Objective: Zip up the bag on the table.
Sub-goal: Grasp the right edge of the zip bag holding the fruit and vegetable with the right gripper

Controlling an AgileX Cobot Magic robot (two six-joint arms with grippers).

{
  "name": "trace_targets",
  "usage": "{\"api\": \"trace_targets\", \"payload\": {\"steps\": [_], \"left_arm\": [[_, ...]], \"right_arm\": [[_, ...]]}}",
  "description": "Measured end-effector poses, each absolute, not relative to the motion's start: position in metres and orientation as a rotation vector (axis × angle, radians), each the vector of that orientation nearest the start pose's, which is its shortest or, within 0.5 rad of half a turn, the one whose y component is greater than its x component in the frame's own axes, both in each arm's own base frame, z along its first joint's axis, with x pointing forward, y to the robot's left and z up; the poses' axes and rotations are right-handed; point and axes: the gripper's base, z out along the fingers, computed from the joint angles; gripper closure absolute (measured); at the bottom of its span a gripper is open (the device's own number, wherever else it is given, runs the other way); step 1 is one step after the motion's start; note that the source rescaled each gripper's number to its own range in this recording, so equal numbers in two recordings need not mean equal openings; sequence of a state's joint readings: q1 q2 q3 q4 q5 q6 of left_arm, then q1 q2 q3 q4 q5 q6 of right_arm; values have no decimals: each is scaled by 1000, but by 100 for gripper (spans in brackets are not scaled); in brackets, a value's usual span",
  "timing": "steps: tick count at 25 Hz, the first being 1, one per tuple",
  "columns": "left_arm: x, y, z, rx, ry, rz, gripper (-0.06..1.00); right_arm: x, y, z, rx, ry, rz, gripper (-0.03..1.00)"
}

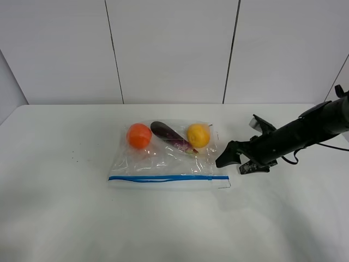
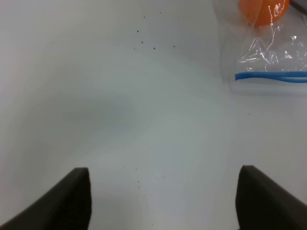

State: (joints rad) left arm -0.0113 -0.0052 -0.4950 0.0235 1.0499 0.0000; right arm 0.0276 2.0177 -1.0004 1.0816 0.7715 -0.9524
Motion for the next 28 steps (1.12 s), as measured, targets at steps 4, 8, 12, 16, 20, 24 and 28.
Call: {"api": "trace_targets", "payload": {"steps": [4, 8, 12, 16, 20, 24, 28], "left_arm": [[-5, 2, 277, 11, 2033, 21, 4], [-5, 2, 277, 11, 2033, 21, 4], [-5, 2, 277, 11, 2033, 21, 4], [-5, 2, 277, 11, 2033, 21, 4], [-5, 2, 277, 11, 2033, 21, 4], [-5, 2, 277, 11, 2033, 21, 4], [-5, 2, 277, 11, 2033, 21, 4]], "right_arm": [[339, 74, 90, -185, 2717, 1131, -3], [342, 77, 87, -182, 2651, 1187, -3], [348, 78, 91, -207, 2613, 1190, -3], [353, 80, 85, -235, 2610, 1244, -1], [352, 83, 75, -253, 2620, 1333, 5], [351, 84, 74, -261, 2628, 1344, 14], [347, 83, 73, -291, 2657, 1354, 36]]}}
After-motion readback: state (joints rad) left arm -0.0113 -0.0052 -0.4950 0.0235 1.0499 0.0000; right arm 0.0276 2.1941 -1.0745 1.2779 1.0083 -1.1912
